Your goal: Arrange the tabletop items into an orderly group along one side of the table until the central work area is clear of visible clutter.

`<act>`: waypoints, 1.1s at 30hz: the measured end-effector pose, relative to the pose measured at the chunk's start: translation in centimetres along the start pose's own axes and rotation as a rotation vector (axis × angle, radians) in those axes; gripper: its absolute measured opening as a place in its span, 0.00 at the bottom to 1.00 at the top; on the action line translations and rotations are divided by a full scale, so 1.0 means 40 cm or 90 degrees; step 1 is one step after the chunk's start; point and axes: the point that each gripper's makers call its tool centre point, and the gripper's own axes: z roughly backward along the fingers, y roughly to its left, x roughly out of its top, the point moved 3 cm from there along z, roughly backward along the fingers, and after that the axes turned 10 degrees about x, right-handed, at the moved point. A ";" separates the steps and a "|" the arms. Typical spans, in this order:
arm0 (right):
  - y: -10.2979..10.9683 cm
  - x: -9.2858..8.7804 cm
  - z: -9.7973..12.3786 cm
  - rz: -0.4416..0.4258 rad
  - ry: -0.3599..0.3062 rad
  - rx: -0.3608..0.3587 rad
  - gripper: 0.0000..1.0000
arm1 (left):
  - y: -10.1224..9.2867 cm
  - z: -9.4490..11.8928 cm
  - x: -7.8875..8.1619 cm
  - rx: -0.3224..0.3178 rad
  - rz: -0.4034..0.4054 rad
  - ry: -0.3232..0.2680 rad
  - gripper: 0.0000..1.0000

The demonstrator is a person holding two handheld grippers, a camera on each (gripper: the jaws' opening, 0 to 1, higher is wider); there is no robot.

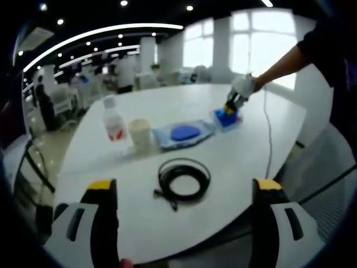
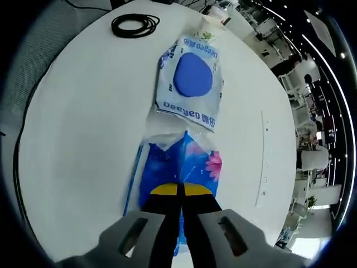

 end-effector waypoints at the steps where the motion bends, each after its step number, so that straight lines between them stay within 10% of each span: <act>1: 0.001 -0.004 -0.007 0.004 0.001 -0.001 0.00 | -0.001 0.000 -0.001 -0.001 0.000 0.001 0.97; 33: -0.012 -0.003 -0.066 0.016 0.006 -0.003 0.00 | -0.004 -0.004 -0.003 -0.002 -0.002 0.009 0.97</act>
